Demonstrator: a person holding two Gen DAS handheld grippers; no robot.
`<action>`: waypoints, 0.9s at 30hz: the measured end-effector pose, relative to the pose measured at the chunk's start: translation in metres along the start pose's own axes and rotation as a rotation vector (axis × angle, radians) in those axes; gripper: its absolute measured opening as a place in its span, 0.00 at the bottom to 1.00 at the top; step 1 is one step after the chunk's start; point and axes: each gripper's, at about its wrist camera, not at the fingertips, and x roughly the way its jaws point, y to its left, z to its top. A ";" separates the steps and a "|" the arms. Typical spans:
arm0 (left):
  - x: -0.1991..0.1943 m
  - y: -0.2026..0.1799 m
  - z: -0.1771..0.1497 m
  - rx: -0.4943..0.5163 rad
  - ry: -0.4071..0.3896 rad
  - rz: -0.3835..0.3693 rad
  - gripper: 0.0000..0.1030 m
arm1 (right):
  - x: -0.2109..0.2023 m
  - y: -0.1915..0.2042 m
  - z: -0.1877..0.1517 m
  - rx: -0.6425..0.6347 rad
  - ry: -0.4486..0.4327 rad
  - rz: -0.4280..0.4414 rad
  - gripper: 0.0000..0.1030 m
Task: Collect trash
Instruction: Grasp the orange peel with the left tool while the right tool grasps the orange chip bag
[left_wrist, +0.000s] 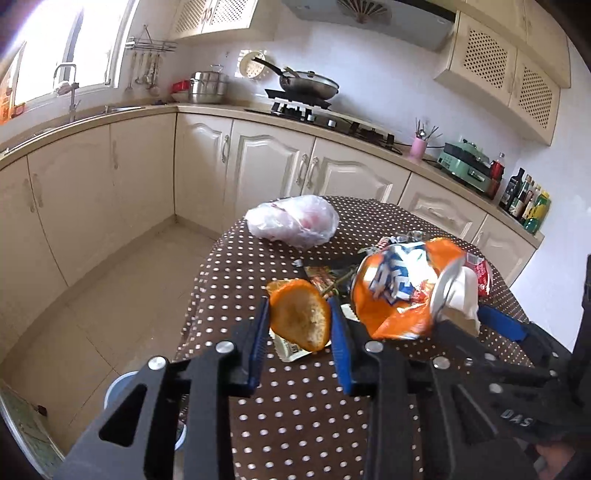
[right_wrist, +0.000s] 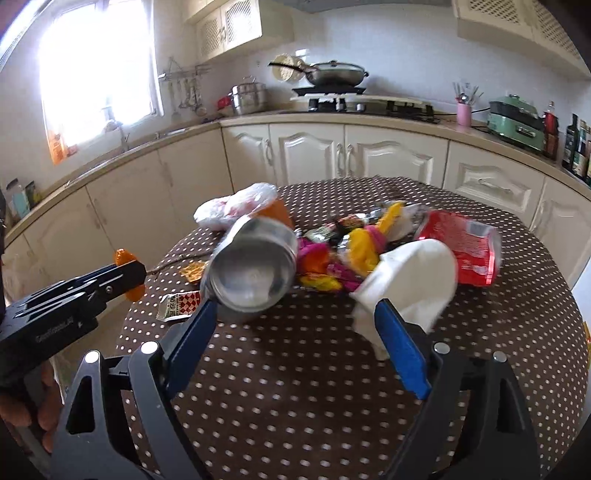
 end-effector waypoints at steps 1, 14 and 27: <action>-0.002 0.001 -0.001 0.000 -0.008 0.013 0.29 | 0.000 0.001 0.000 0.003 0.000 0.007 0.82; -0.041 0.019 -0.010 -0.069 -0.113 0.065 0.29 | 0.018 -0.019 -0.003 0.170 0.076 -0.022 0.82; -0.055 0.020 -0.013 -0.064 -0.104 0.028 0.29 | 0.021 -0.025 -0.007 0.168 0.140 -0.002 0.14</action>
